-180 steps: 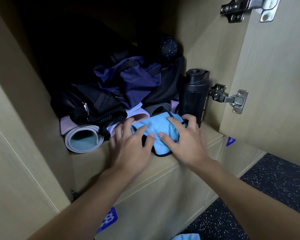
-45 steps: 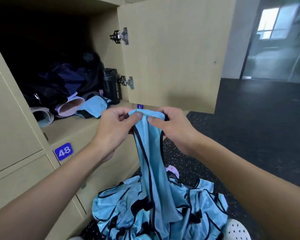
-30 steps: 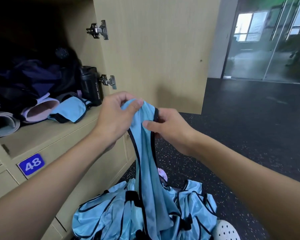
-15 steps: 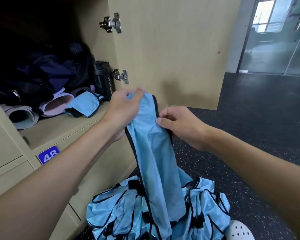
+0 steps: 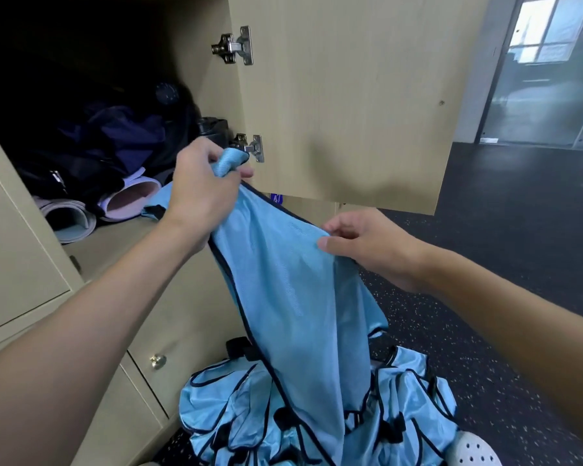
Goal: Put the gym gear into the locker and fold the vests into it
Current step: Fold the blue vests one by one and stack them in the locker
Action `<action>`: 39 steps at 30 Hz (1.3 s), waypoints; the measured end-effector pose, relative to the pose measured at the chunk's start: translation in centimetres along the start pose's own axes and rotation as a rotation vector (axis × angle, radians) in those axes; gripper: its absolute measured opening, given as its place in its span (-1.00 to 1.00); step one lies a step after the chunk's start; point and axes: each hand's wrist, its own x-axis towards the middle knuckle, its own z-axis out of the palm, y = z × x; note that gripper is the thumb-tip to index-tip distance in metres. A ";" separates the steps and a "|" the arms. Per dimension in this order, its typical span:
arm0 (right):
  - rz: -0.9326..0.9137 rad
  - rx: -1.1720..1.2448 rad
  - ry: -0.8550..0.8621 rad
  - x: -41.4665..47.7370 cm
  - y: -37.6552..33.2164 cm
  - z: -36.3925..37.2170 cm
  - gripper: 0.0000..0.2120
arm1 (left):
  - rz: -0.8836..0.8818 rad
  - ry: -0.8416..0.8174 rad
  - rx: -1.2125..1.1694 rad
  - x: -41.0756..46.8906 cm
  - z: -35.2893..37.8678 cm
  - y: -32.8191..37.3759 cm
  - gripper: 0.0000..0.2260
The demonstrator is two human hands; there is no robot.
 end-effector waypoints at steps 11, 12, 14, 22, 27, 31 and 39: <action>-0.139 -0.122 -0.030 0.1 -1.2 1.6 -0.90 | 0.081 -0.707 0.256 -3.4 0.8 -0.4 -0.78; -0.130 -0.121 -0.040 0.1 -1.2 1.6 -0.94 | 0.060 -0.718 0.254 -3.4 0.5 -0.4 -0.73; -0.099 -0.108 -0.058 0.0 -1.2 1.5 -0.90 | 0.081 -0.704 0.319 -3.0 -0.1 -0.4 -0.72; -0.070 -0.092 0.017 0.2 -1.0 0.4 -0.94 | 0.175 -0.321 0.517 -0.3 -3.2 -1.5 -0.92; -0.134 -0.135 -0.033 0.0 -2.1 1.5 -0.93 | 0.135 -0.724 0.240 -3.3 -0.9 -0.8 -0.54; -0.173 -0.112 -0.101 -0.4 -2.8 2.0 -0.86 | 0.120 -0.860 0.124 -4.2 -0.2 -1.0 -0.81; -0.110 0.013 -0.054 -0.7 -2.5 0.6 -0.89 | 0.024 -0.672 0.338 -2.9 -2.3 -1.8 -0.83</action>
